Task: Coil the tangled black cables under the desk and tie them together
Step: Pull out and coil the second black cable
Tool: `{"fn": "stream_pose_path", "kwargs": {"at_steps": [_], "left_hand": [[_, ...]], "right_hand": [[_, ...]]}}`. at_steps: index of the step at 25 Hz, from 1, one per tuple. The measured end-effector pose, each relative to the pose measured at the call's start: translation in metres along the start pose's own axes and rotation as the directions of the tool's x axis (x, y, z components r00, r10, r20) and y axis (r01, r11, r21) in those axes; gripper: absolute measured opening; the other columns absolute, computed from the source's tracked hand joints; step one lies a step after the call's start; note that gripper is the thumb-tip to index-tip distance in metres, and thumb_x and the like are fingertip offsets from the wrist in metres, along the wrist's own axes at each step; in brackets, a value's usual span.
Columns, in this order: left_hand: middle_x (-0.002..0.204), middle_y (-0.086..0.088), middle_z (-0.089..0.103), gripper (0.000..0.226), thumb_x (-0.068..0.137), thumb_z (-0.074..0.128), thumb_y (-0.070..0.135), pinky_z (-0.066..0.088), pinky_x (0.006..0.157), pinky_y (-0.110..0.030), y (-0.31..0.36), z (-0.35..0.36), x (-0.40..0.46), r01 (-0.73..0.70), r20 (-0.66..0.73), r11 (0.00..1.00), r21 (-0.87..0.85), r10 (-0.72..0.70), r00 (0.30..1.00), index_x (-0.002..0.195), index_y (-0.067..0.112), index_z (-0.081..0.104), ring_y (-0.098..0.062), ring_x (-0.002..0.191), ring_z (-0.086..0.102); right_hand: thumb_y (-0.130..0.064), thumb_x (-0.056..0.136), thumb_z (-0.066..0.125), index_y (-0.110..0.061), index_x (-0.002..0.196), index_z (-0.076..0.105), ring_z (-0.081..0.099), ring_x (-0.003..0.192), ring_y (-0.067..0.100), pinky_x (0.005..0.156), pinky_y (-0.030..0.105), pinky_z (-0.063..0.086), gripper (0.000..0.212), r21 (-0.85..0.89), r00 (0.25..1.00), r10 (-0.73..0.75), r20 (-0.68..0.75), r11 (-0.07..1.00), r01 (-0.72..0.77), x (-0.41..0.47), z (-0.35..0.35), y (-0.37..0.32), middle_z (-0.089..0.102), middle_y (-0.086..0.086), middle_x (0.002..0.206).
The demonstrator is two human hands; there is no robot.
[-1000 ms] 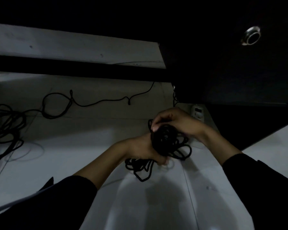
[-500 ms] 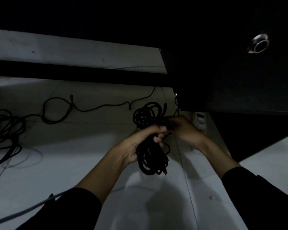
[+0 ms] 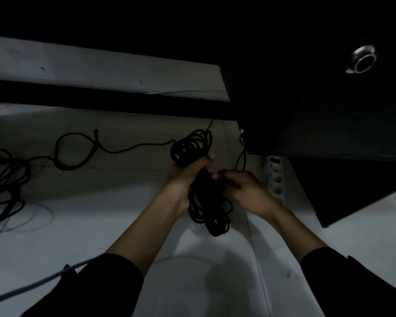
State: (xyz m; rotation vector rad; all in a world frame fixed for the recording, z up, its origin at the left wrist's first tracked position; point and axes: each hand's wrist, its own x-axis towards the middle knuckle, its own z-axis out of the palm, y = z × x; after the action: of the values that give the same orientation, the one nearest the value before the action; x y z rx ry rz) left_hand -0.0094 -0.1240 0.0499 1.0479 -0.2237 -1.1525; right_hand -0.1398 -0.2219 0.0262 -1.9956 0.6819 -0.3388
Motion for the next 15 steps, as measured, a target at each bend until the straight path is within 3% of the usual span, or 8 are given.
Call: {"fn": "stream_pose_path", "kwargs": {"at_steps": [3, 6, 8, 11, 13, 15], "left_hand": [[0.083, -0.008, 0.072, 0.018, 0.079, 0.077, 0.012, 0.057, 0.061, -0.028, -0.009, -0.015, 0.002, -0.067, -0.001, 0.913, 0.403, 0.073, 0.997, 0.094, 0.005, 0.07, -0.018, 0.069, 0.069], [0.104, -0.003, 0.072, 0.042, 0.073, 0.08, 0.039, 0.058, 0.079, -0.035, -0.024, -0.03, 0.017, -0.066, -0.06, 0.774, 0.629, 0.134, 0.989, 0.107, 0.018, 0.066, -0.018, 0.088, 0.07], [0.12, 0.001, 0.065, 0.071, 0.069, 0.076, 0.056, 0.052, 0.088, -0.031, -0.033, -0.036, 0.022, -0.032, -0.069, 0.646, 0.762, 0.131, 0.989, 0.125, 0.018, 0.055, -0.02, 0.104, 0.065], [0.135, -0.008, 0.052, 0.078, 0.084, 0.064, 0.052, 0.041, 0.095, -0.026, -0.044, -0.047, 0.029, 0.077, -0.159, 0.512, 0.856, 0.118, 0.98, 0.14, 0.008, 0.033, -0.026, 0.121, 0.052], [0.145, -0.017, 0.034, 0.072, 0.095, 0.047, 0.051, 0.027, 0.112, -0.034, -0.051, -0.053, 0.035, 0.179, -0.2, 0.32, 0.931, 0.035, 0.979, 0.146, 0.007, 0.024, -0.033, 0.132, 0.036], [0.149, -0.024, 0.019, 0.063, 0.101, 0.027, 0.047, 0.01, 0.116, -0.042, -0.064, -0.064, 0.048, 0.254, -0.254, 0.099, 0.962, -0.013, 0.967, 0.152, 0.01, 0.017, -0.039, 0.138, 0.02]], "right_hand": [[-0.02, 0.093, 0.06, -0.01, 0.094, 0.071, 0.063, 0.088, 0.015, 0.08, 0.029, 0.047, 0.015, -0.259, 0.998, -0.062, 0.024, 0.964, 0.066, -0.002, -0.012, 0.002, 0.069, 0.003, 0.092], [-0.029, 0.096, 0.055, -0.014, 0.099, 0.07, 0.06, 0.094, 0.01, 0.083, 0.027, 0.045, 0.022, -0.537, 0.983, -0.142, 0.118, 0.823, 0.183, 0.002, -0.01, 0.009, 0.068, -0.003, 0.099], [-0.035, 0.097, 0.047, -0.023, 0.107, 0.07, 0.058, 0.103, 0.014, 0.088, 0.029, 0.04, 0.027, -0.665, 0.977, -0.144, 0.157, 0.716, 0.212, 0.008, -0.001, 0.019, 0.068, -0.006, 0.107], [-0.025, 0.097, 0.047, -0.034, 0.123, 0.063, 0.047, 0.122, 0.018, 0.099, 0.031, 0.026, 0.031, -0.728, 0.983, -0.142, 0.115, 0.661, 0.18, 0.011, 0.019, 0.029, 0.062, -0.01, 0.126], [-0.014, 0.092, 0.054, -0.031, 0.118, 0.066, 0.051, 0.12, 0.026, 0.099, 0.037, 0.026, 0.033, -0.76, 0.97, -0.234, 0.063, 0.619, 0.199, 0.012, 0.033, 0.03, 0.067, -0.006, 0.119], [-0.013, 0.088, 0.051, -0.027, 0.117, 0.067, 0.053, 0.117, 0.031, 0.099, 0.04, 0.027, 0.036, -0.785, 0.97, -0.231, 0.073, 0.586, 0.199, 0.017, 0.045, 0.034, 0.068, -0.003, 0.117]]}}
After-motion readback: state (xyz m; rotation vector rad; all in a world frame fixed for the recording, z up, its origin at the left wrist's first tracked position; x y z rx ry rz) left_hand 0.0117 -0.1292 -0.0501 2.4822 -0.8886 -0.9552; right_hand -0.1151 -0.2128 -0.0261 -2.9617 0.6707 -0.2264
